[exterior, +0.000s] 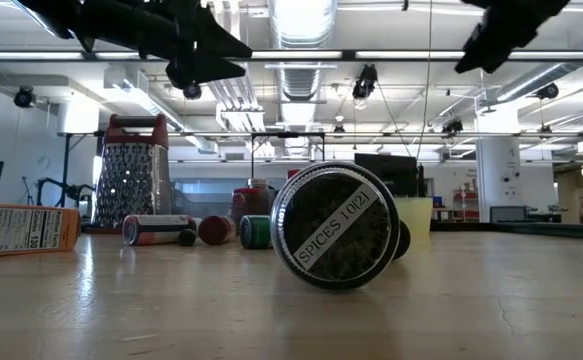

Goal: Pick & Place Kitchen Items
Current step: Put the large pink food coloring bottle into the light yellow bin

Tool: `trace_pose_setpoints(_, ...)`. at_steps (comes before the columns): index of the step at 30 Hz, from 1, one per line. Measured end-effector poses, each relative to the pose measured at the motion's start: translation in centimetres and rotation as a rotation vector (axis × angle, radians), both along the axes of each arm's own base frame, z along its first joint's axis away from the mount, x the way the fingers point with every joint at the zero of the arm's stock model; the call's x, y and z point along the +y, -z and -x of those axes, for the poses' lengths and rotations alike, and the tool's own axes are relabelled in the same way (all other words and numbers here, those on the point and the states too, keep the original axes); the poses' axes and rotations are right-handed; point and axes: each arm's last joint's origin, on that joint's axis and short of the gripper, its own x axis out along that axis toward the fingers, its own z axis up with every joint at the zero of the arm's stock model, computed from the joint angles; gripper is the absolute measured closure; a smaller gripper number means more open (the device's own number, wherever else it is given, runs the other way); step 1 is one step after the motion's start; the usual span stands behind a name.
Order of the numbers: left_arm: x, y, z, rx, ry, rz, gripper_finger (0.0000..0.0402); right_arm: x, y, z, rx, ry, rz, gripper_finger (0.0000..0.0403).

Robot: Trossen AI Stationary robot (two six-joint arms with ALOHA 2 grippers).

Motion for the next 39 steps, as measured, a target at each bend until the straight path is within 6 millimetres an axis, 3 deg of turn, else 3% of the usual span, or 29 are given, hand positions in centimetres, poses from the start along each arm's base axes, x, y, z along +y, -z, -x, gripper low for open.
trace_pose_setpoints(6,0.0,0.0,0.0,0.001,0.001,-0.001,0.0117,0.5,0.2,2.9,-0.107,0.009,0.005,0.0394)
trace_pose_setpoints(14,-0.2,0.3,0.2,0.018,-0.001,0.083,0.0117,0.7,-0.4,4.7,-0.190,0.008,0.018,0.0394)
trace_pose_setpoints(20,-1.4,0.3,0.3,0.089,-0.033,0.099,0.0117,0.8,-0.5,4.9,-0.202,0.008,0.020,0.0394)
trace_pose_setpoints(30,-5.1,-3.1,1.2,0.268,-0.276,0.134,0.0143,0.8,-0.4,4.8,-0.198,0.009,0.017,0.0394)
trace_pose_setpoints(39,-5.7,-3.5,2.1,0.322,-0.305,0.292,0.0150,0.8,-0.4,4.8,-0.194,0.010,0.015,0.0394)
